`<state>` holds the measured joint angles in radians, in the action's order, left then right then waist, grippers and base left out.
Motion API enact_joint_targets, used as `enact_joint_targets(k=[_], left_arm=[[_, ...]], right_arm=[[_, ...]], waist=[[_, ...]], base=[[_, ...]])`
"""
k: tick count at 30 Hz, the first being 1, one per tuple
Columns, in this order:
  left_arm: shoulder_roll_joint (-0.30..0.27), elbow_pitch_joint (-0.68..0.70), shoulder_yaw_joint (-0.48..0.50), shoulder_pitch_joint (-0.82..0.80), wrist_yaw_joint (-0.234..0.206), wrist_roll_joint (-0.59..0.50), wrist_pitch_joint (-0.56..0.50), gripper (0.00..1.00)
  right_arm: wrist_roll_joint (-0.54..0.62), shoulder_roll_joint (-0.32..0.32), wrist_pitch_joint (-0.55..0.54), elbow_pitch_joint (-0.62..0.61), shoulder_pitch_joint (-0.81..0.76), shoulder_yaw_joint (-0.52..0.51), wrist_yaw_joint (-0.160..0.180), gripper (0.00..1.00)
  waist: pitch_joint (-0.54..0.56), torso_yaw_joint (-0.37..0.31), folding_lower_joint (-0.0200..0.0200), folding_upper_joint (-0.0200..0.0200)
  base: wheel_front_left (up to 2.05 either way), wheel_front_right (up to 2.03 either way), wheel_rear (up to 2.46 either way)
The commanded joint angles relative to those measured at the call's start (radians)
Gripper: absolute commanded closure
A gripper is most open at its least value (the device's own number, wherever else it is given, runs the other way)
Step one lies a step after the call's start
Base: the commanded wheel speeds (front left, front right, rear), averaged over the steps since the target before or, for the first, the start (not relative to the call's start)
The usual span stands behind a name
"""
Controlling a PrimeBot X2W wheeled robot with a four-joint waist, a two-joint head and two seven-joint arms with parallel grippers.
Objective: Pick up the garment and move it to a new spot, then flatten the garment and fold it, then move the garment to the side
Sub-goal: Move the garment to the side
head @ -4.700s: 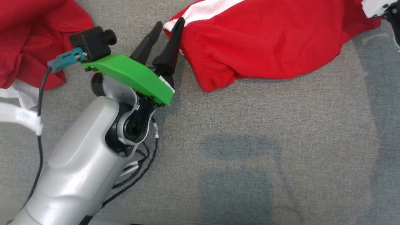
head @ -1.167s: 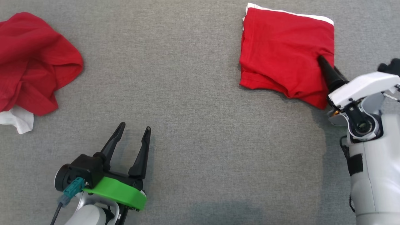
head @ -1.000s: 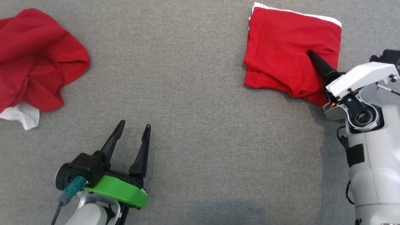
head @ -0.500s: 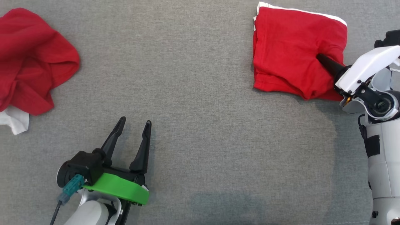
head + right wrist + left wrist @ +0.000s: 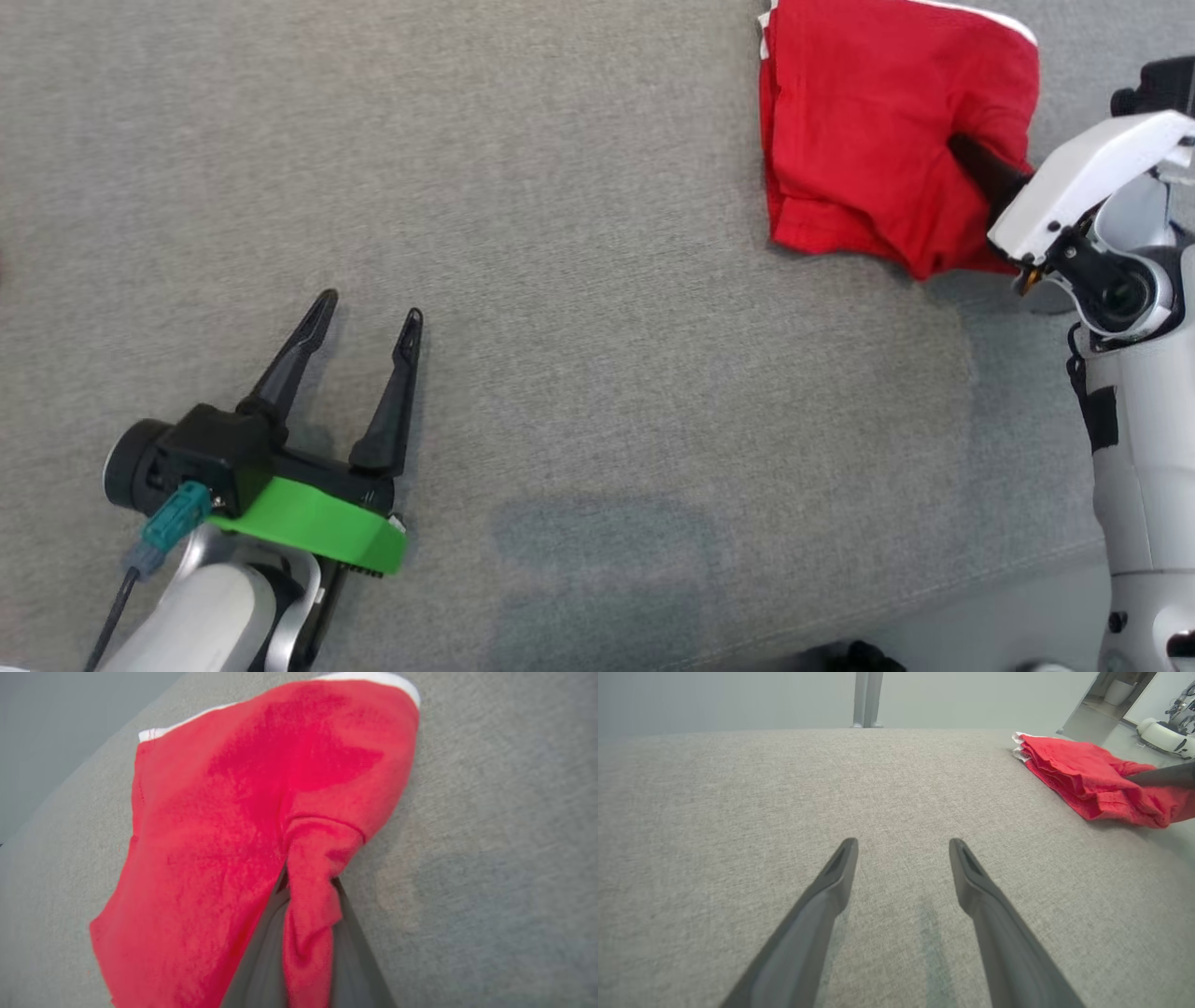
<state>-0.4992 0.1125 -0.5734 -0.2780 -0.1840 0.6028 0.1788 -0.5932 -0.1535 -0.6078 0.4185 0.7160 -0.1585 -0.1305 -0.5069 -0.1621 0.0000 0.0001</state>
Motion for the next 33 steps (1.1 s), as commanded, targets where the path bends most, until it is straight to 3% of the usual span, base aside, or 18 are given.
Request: enact_joint_targets(k=[1, 6, 13, 23, 24, 25, 27, 28, 29, 33], left_arm=[[-0.02, 0.008, 0.003, -0.028, 0.003, -0.017, -0.013, 0.0], [-0.044, 0.04, -0.015, -0.076, 0.012, -0.044, -0.056, 0.0], [-0.02, 0.026, -0.038, -0.083, 0.01, -0.054, -0.058, 0.0], [-0.013, 0.015, -0.03, -0.041, -0.01, -0.035, -0.024, 0.0], [-0.01, 0.017, -0.031, -0.044, -0.01, -0.036, -0.021, 0.0], [-0.01, 0.017, -0.031, -0.044, -0.01, -0.036, -0.021, 0.0], [-0.005, 0.022, -0.034, -0.049, -0.011, -0.04, -0.018, 0.0], [-0.002, 0.024, -0.037, -0.053, -0.01, -0.042, -0.016, 0.0], [0.0, 0.027, -0.039, -0.057, -0.009, -0.045, -0.014, 0.0], [0.008, 0.031, -0.044, -0.067, -0.01, -0.048, -0.01, 0.0]], right_arm=[[0.028, -0.01, 0.014, 0.007, 0.028, 0.005, 0.0, 1.0], [0.144, -0.07, 0.068, 0.072, 0.119, -0.025, 0.0, 1.0], [0.388, -0.195, 0.136, 0.188, 0.249, -0.082, 0.0, 1.0], [0.626, -0.278, 0.22, 0.25, 0.34, -0.081, 0.0, 1.0], [0.639, -0.283, 0.228, 0.257, 0.346, -0.088, 0.0, 0.86], [0.639, -0.283, 0.228, 0.257, 0.346, -0.088, 0.0, 0.86], [0.672, -0.301, 0.241, 0.271, 0.348, -0.089, 0.0, 0.67], [0.687, -0.31, 0.247, 0.278, 0.35, -0.088, 0.0, 0.48], [0.702, -0.317, 0.254, 0.286, 0.352, -0.092, 0.0, 0.0], [0.756, -0.339, 0.294, 0.307, 0.337, -0.102, 0.0, 0.0]], waist=[[-0.117, -0.127, 0.0, -0.0001], [-0.17, -0.135, 0.0, -0.0001], [-0.19, -0.05, 0.0, -0.0001], [-0.182, 0.038, 0.0, -0.0001], [-0.181, 0.042, 0.0, -0.0001], [-0.181, 0.042, 0.0, -0.0001], [-0.176, 0.046, 0.0, -0.0001], [-0.174, 0.048, 0.0, -0.0001], [-0.172, 0.049, 0.0, -0.0001], [-0.156, 0.05, 0.0, -0.0001]], base=[[0.0, 0.0, 0.0], [0.0, 0.0, 0.0], [0.0, 0.0, 0.0], [0.0, 0.0, 0.0], [0.0, 0.0, 0.0], [0.0, 0.0, 0.0], [0.0, 0.0, 0.0], [0.0, 0.0, 0.0], [0.0, 0.0, 0.0], [0.0, 0.0, 0.0]])
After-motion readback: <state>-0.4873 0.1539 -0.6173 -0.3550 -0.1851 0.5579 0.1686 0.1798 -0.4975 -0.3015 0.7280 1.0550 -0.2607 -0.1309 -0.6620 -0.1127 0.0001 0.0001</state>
